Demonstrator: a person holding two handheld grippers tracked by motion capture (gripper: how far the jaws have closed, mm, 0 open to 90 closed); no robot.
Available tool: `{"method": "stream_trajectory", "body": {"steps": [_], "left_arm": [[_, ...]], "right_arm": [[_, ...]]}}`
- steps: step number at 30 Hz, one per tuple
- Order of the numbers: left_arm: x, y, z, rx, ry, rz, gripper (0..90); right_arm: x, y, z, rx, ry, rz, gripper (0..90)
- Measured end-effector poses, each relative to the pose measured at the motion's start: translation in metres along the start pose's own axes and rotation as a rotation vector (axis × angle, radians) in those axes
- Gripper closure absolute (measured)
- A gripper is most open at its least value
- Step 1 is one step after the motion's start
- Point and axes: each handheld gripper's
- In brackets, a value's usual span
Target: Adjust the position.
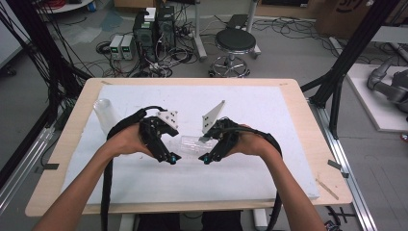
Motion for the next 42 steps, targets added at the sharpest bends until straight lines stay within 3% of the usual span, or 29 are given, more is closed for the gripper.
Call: {"method": "stream_trajectory", "body": {"steps": [4, 7, 10, 19, 23, 25, 27, 39, 42], "left_arm": [[-0.005, 0.006, 0.001, 0.014, 0.020, -0.004, 11.4], [-0.008, 0.008, 0.000, 0.018, 0.028, -0.009, 13.4], [-0.014, 0.013, -0.001, 0.017, 0.050, -0.053, 14.4], [-0.022, 0.017, -0.001, 0.003, 0.069, -0.085, 16.1], [-0.024, 0.020, -0.002, 0.018, 0.079, -0.105, 21.0], [-0.024, 0.022, -0.001, 0.024, 0.084, -0.104, 26.7], [-0.025, 0.022, -0.001, 0.022, 0.099, -0.103, 41.2], [-0.023, 0.024, -0.003, 0.018, 0.089, -0.088, 42.2], [-0.022, 0.023, -0.003, 0.022, 0.086, -0.084, 42.2]], "right_arm": [[-0.005, 0.004, 0.002, -0.009, -0.011, -0.033, 33.3], [-0.006, 0.005, 0.003, -0.015, -0.011, -0.028, 33.3], [-0.004, 0.007, 0.006, -0.022, -0.006, -0.040, 33.5], [-0.004, 0.007, 0.007, -0.025, 0.000, -0.045, 33.5], [-0.004, 0.007, 0.008, -0.024, -0.004, -0.048, 33.5], [-0.004, 0.007, 0.007, -0.025, -0.002, -0.045, 33.6], [-0.004, 0.007, 0.008, -0.023, -0.003, -0.044, 33.6], [-0.004, 0.006, 0.009, -0.018, 0.000, -0.047, 34.0], [-0.004, 0.006, 0.010, -0.021, -0.007, -0.046, 28.4]]}}
Point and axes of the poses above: each handheld gripper's, and its own axes: y roughly forward along the jaws, x roughly out of its underside, z roughly to its right, and after that the axes turned 5 degrees about -x, right-handed
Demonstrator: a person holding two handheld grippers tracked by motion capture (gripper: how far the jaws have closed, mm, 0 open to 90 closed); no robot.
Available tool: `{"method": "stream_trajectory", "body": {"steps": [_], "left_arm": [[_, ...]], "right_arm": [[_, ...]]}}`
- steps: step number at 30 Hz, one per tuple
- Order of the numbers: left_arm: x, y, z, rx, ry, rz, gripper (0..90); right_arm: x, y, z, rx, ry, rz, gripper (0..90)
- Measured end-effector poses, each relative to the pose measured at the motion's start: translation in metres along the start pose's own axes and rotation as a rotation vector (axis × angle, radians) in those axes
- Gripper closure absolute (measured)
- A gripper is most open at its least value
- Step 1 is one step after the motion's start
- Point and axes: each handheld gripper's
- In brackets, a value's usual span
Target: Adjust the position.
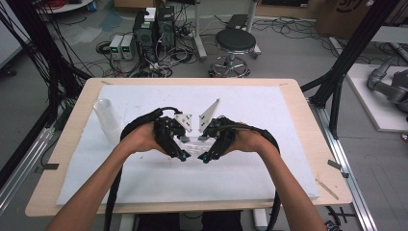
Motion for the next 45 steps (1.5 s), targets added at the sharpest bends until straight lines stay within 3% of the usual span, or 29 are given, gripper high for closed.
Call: {"method": "stream_trajectory", "body": {"steps": [1, 9, 13, 14, 17, 18, 19, 20, 21, 22, 23, 24, 25, 26, 27, 29, 30, 37, 39, 40, 41, 42, 45], "left_arm": [[0.000, 0.000, 0.000, 0.001, -0.001, 0.002, 42.2], [0.003, 0.000, 0.000, -0.001, -0.009, 0.003, 42.1], [0.010, 0.001, 0.001, 0.012, -0.026, 0.040, 42.1], [0.020, 0.003, 0.001, 0.018, -0.069, 0.100, 42.1], [0.033, 0.006, -0.001, 0.014, -0.076, 0.123, 42.0], [0.044, 0.006, -0.001, 0.008, -0.090, 0.164, 42.0], [0.044, 0.006, -0.001, 0.008, -0.090, 0.164, 42.0], [0.055, 0.006, 0.002, 0.006, -0.125, 0.249, 42.0], [0.055, 0.006, 0.002, 0.006, -0.125, 0.249, 42.0], [0.060, 0.006, 0.003, 0.008, -0.136, 0.289, 42.0], [0.064, 0.004, 0.004, 0.012, -0.137, 0.320, 42.0], [0.072, 0.003, 0.007, 0.017, -0.154, 0.400, 42.0], [0.072, 0.003, 0.007, 0.017, -0.154, 0.400, 42.0], [0.077, 0.003, 0.009, 0.009, -0.155, 0.463, 42.1], [0.077, 0.003, 0.009, 0.009, -0.155, 0.463, 42.0], [0.081, 0.003, 0.010, 0.003, -0.159, 0.514, 42.0], [0.084, 0.003, 0.010, -0.001, -0.167, 0.559, 42.0], [0.090, 0.002, 0.010, 0.012, -0.188, 0.660, 42.0], [0.092, 0.001, 0.010, 0.011, -0.190, 0.681, 42.0], [0.092, 0.000, 0.010, 0.009, -0.194, 0.694, 42.0], [0.092, 0.000, 0.010, 0.009, -0.194, 0.694, 42.0], [0.093, 0.000, 0.010, 0.002, -0.190, 0.709, 42.0], [0.094, -0.001, 0.010, 0.000, -0.192, 0.734, 42.0]], "right_arm": [[-0.001, 0.001, 0.001, 0.013, 0.011, 0.006, 12.3], [0.000, -0.002, 0.001, 0.011, -0.004, 0.034, 12.9], [0.001, -0.008, 0.000, 0.016, -0.006, 0.082, 15.3], [0.002, -0.010, 0.000, 0.020, -0.010, 0.097, 15.3], [0.002, -0.015, -0.002, 0.037, -0.023, 0.139, 15.3], [0.002, -0.020, -0.004, 0.052, -0.031, 0.171, 15.3], [0.002, -0.020, -0.004, 0.052, -0.031, 0.171, 15.3], [0.004, -0.025, -0.007, 0.068, -0.036, 0.215, 15.3], [0.004, -0.025, -0.007, 0.068, -0.036, 0.215, 15.3], [0.007, -0.030, -0.008, 0.070, -0.034, 0.275, 15.3], [0.007, -0.030, -0.008, 0.070, -0.034, 0.275, 15.3], [0.013, -0.033, -0.009, 0.074, -0.026, 0.332, 15.3], [0.013, -0.033, -0.009, 0.074, -0.026, 0.332, 15.3], [0.019, -0.035, -0.010, 0.088, -0.013, 0.385, 15.3], [0.019, -0.035, -0.010, 0.088, -0.013, 0.385, 15.3], [0.025, -0.035, -0.012, 0.086, -0.003, 0.457, 15.3], [0.026, -0.035, -0.013, 0.088, -0.003, 0.468, 15.3], [0.033, -0.029, -0.018, 0.097, 0.002, 0.526, 15.3], [0.037, -0.026, -0.020, 0.098, 0.014, 0.557, 15.3], [0.040, -0.025, -0.020, 0.098, 0.017, 0.602, 15.3], [0.040, -0.025, -0.020, 0.098, 0.017, 0.602, 15.3], [0.044, -0.023, -0.020, 0.100, 0.023, 0.646, 15.3], [0.048, -0.021, -0.020, 0.102, 0.035, 0.676, 15.3]]}}
Point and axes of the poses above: each handheld gripper's, and its own axes: y roughly forward along the jaws, x roughly out of its underside, z roughly to its right, and after that the axes turned 5 degrees about -x, right-handed
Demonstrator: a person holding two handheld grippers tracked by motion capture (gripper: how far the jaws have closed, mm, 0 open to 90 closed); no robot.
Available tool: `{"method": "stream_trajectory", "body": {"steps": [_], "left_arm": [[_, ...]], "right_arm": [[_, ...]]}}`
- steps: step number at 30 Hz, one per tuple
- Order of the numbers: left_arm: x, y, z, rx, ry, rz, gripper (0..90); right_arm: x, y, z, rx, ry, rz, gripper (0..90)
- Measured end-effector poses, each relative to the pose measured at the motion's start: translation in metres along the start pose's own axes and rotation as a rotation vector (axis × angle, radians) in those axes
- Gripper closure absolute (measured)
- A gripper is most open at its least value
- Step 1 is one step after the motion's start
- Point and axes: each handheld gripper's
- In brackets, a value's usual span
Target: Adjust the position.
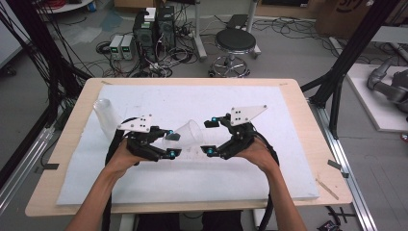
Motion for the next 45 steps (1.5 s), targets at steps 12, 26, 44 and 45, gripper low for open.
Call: {"method": "stream_trajectory", "body": {"steps": [12, 26, 44, 45], "left_arm": [[0.001, 0.004, 0.001, 0.008, -0.001, 0.077, 42.0], [-0.004, 0.026, 0.008, 0.049, 0.024, 0.088, 42.0], [-0.004, 0.027, 0.009, 0.057, 0.027, 0.080, 42.1], [-0.003, 0.027, 0.009, 0.058, 0.029, 0.077, 42.1]], "right_arm": [[0.012, 0.007, 0.002, -0.015, 0.031, 0.073, 15.3], [0.008, 0.022, 0.005, -0.070, 0.036, 0.116, 15.4], [0.005, 0.024, 0.004, -0.143, 0.015, 0.174, 29.5], [0.005, 0.024, 0.004, -0.142, 0.010, 0.174, 30.8]]}}
Point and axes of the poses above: each handheld gripper's, and its own axes: y roughly forward along the jaws, x roughly out of its underside, z roughly to its right, and after that the axes turned 5 degrees about -x, right-handed
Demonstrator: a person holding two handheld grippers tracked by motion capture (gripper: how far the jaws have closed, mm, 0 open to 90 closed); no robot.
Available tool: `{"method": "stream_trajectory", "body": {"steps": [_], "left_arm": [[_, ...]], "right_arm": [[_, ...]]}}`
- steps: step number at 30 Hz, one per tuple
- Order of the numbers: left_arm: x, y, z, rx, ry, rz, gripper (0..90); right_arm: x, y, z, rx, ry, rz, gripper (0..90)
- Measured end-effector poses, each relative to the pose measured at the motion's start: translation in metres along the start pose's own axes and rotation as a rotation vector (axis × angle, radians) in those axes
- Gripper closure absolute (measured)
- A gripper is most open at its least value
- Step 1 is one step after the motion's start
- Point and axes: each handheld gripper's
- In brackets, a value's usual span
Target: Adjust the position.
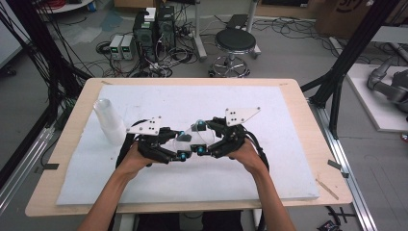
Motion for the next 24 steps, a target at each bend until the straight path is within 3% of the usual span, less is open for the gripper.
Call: {"method": "stream_trajectory", "body": {"steps": [7, 8, 9, 10, 11, 13, 14, 19, 21, 22, 23, 24], "left_arm": [[0.000, 0.000, 0.000, -0.006, 0.004, -0.007, 41.5], [0.000, 0.001, 0.001, -0.024, 0.011, -0.011, 34.8], [0.000, 0.001, 0.001, -0.024, 0.011, -0.011, 21.4], [-0.001, 0.003, 0.002, -0.030, -0.012, -0.015, 9.1], [-0.001, 0.003, 0.002, -0.030, -0.012, -0.015, 2.6], [-0.002, 0.003, 0.003, -0.028, -0.007, -0.012, 2.2], [-0.002, 0.002, 0.003, -0.052, -0.003, -0.027, 2.2], [-0.002, -0.002, 0.003, -0.084, -0.007, -0.037, 2.2], [-0.003, -0.004, 0.006, -0.146, 0.012, -0.089, 2.2], [0.000, -0.010, 0.010, -0.215, 0.030, -0.140, 2.2], [0.000, -0.010, 0.010, -0.215, 0.030, -0.140, 2.2], [0.006, -0.018, 0.013, -0.270, 0.024, -0.156, 2.2]], "right_arm": [[0.000, 0.001, 0.000, 0.000, -0.009, 0.002, 32.4], [0.000, 0.000, 0.000, 0.006, -0.004, -0.002, 32.4], [0.000, 0.000, 0.000, 0.006, -0.004, -0.002, 32.4], [0.000, 0.000, 0.000, 0.007, -0.005, 0.003, 32.4], [0.000, 0.000, 0.000, 0.007, -0.005, 0.003, 32.4], [0.000, 0.000, 0.000, 0.009, -0.006, 0.001, 32.5], [0.000, -0.001, 0.000, 0.010, -0.006, -0.003, 32.5], [0.000, -0.002, 0.000, 0.019, -0.004, -0.014, 32.5], [-0.001, -0.003, 0.000, 0.031, -0.006, -0.021, 32.5], [-0.001, -0.006, 0.000, 0.048, -0.008, -0.042, 32.5], [-0.001, -0.006, 0.000, 0.048, -0.008, -0.042, 32.5], [-0.002, -0.009, -0.001, 0.069, -0.002, -0.064, 32.7]]}}
Point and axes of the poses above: each handheld gripper's, and its own axes: y roughly forward along the jaws, x roughly out of its underside, z roughly to its right, and after that the axes turned 5 degrees about -x, right-handed
